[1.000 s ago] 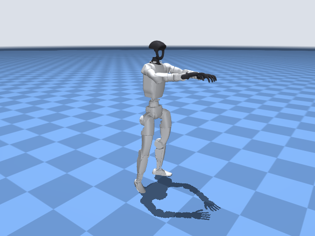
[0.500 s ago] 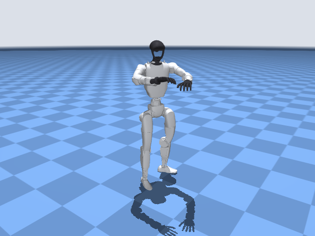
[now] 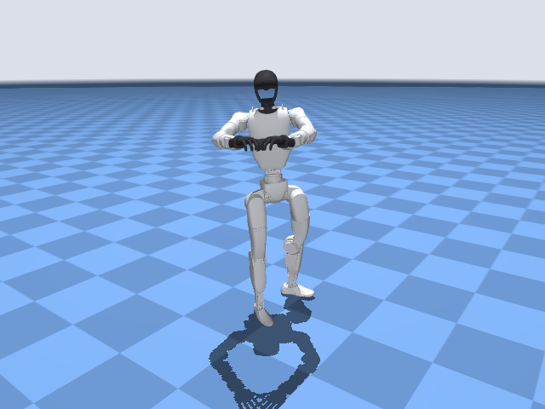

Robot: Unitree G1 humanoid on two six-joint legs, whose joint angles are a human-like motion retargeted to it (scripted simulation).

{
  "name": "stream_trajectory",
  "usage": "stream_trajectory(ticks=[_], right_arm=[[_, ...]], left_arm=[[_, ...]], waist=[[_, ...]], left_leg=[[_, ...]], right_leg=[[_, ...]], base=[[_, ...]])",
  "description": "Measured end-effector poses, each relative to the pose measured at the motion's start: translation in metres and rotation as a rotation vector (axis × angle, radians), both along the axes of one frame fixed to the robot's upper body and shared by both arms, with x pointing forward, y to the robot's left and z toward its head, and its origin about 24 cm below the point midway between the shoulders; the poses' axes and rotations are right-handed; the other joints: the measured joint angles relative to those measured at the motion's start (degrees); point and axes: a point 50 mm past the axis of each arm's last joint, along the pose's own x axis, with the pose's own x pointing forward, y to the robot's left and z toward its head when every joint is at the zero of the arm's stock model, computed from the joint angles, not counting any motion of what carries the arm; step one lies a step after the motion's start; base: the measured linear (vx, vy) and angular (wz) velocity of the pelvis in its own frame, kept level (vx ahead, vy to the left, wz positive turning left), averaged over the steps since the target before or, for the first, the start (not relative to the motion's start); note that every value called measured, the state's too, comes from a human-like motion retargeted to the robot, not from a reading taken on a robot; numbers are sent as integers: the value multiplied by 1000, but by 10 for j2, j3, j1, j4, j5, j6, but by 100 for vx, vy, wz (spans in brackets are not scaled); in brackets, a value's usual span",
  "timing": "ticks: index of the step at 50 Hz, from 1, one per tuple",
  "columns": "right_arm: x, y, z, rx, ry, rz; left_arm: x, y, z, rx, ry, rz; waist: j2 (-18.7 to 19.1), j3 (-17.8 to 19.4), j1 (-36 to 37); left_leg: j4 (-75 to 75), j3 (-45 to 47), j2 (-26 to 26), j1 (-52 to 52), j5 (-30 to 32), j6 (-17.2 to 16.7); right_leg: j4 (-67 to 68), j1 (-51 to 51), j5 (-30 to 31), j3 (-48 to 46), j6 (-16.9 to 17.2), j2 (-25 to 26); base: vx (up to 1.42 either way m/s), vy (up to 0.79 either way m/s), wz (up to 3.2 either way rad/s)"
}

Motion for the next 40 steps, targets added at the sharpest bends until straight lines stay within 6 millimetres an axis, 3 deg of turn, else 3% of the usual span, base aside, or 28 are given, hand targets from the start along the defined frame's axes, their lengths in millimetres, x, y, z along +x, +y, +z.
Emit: stream_trajectory(ticks=[5, 10, 13, 23, 26, 30, 34, 40], right_arm=[[0, 1, -9, -57, 146, -12], [0, -2, 4, 2, 59, -42], [-2, -3, 12, 46, -17, -35], [4, -1, -12, -30, 36, -51], [0, -1, -5, 62, -20, -27], [-7, 0, 2, 181, -94, 24], [-4, 1, -18, 150, -23, 17], [5, 1, -54, 51, 136, -38]], left_arm=[[-1, -10, -3, -18, 79, -14], [-1, -19, -28, -12, 254, -43], [-3, -19, -36, 3, 266, -59], [-2, 13, -7, -179, 94, -6], [-2, 20, -14, -179, 123, -2], [-5, 24, -41, -31, 211, -15], [-7, 35, -52, 64, 233, 3], [-4, 64, -26, -125, 116, 87]], waist=[[3, -1, 0], [4, -4, 12], [2, -7, 24], [-8, -20, 75], [-11, -24, 92], [-19, -30, 116], [-31, -34, 140], [-41, -37, 176]], left_leg=[[5, -7, 6, -1, 1, 1], [10, -25, 10, -8, 0, 1], [13, -40, 10, -14, -1, 1], [20, -106, -1, -38, -6, 3], [20, -129, -8, -45, -6, 5], [17, -160, -17, -53, -6, 6], [14, -191, -29, -58, -7, 6], [5, -233, -41, -62, -5, 0]], right_leg=[[0, 4, -3, -8, 0, 3], [6, 6, -10, -25, 0, -1], [12, 6, -17, -38, 0, -6], [33, 14, -41, -92, 0, -39], [38, 19, -47, -112, 0, -51], [42, 27, -54, -139, 0, -66], [47, 38, -60, -167, 0, -83], [54, 55, -69, -206, -6, -99]], base=[[1, -3, 5], [0, -2, 31], [-1, 1, 45], [-2, 6, 60], [-2, 8, 69], [-1, 9, 71], [0, 11, 73], [1, 10, 66]])
